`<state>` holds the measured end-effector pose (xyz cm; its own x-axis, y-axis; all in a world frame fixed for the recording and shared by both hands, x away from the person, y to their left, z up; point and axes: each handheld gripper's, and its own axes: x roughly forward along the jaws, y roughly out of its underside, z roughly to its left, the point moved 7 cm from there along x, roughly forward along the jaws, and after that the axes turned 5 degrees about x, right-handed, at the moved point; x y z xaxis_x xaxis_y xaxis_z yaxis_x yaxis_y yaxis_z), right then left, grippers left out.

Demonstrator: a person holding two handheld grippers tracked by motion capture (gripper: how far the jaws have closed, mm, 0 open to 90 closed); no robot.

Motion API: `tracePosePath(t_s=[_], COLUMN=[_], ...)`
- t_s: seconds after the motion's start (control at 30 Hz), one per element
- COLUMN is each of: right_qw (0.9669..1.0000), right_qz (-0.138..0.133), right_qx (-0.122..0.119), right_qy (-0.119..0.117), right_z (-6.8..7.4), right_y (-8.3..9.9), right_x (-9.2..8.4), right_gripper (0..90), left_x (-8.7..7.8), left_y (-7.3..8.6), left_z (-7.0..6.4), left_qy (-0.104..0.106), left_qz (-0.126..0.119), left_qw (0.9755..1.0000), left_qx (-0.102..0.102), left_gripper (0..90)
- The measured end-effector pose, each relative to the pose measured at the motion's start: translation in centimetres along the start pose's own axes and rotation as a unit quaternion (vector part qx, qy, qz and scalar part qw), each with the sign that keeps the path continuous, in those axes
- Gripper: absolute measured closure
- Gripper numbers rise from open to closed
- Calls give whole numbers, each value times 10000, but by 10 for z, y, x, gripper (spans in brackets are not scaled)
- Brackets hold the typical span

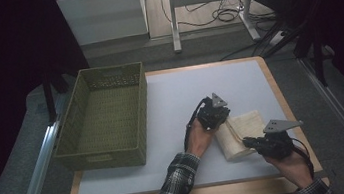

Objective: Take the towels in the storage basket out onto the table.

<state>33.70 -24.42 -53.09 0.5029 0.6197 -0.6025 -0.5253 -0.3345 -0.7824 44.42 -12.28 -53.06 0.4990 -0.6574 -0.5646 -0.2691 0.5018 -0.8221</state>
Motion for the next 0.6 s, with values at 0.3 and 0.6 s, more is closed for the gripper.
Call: tracePosePath(t_s=[0.3, 0.6], right_qw=[9998, 9993], right_qz=[5, -40], right_qx=[118, 243], right_qy=[169, 264], right_z=[-17, -29], right_y=[7, 11], right_x=[-10, -16], right_gripper=[849, 848], left_x=[16, 28], left_y=[-16, -23], left_z=[-9, -13], left_qy=[43, 78], left_qz=[21, 25], left_qw=[9998, 9996], left_qx=[181, 268], left_gripper=[848, 846])
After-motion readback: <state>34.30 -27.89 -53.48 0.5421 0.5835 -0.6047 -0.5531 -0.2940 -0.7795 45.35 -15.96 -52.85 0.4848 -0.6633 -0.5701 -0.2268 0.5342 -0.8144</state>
